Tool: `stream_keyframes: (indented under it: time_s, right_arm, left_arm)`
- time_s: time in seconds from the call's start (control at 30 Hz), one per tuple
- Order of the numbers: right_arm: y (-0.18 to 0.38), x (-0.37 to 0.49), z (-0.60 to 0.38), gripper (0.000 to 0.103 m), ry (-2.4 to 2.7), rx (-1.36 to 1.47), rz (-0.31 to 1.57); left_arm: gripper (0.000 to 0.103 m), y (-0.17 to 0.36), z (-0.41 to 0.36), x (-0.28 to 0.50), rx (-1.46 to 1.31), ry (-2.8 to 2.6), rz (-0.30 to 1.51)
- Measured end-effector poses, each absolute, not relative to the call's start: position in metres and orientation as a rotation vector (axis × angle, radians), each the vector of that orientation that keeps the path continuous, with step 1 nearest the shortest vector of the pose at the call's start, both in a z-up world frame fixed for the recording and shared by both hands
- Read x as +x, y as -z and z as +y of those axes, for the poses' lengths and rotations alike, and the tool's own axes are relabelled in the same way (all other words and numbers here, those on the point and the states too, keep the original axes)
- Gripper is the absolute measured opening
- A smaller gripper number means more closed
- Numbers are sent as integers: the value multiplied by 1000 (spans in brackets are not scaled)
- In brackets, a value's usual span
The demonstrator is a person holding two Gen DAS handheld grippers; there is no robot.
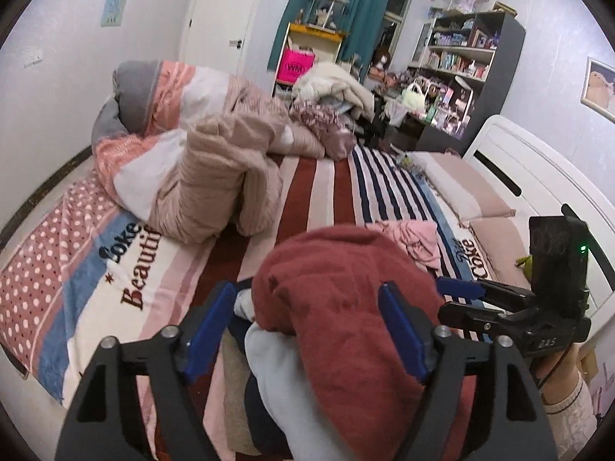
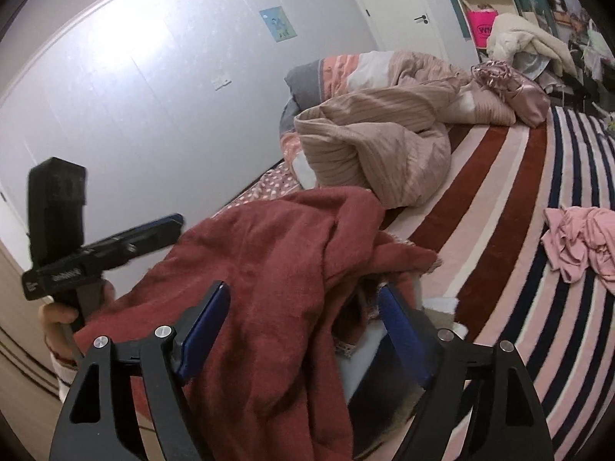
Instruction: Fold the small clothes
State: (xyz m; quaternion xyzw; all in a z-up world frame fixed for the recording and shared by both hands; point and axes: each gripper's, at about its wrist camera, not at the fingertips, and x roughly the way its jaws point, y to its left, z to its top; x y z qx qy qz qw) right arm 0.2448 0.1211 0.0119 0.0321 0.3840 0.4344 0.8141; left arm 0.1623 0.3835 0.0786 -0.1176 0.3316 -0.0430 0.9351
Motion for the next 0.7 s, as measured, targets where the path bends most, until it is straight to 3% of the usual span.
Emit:
stream_keyframes:
  time_s: [0.57,0.7]
  right_arm:
    - [-24,192,36,79,-873,47,675]
    - [-17,168,-11,80,-835,72,655]
  left_arm:
    - [77,-123,318,70,-146,1,449]
    - [87,-118,269,38,-123,29,361]
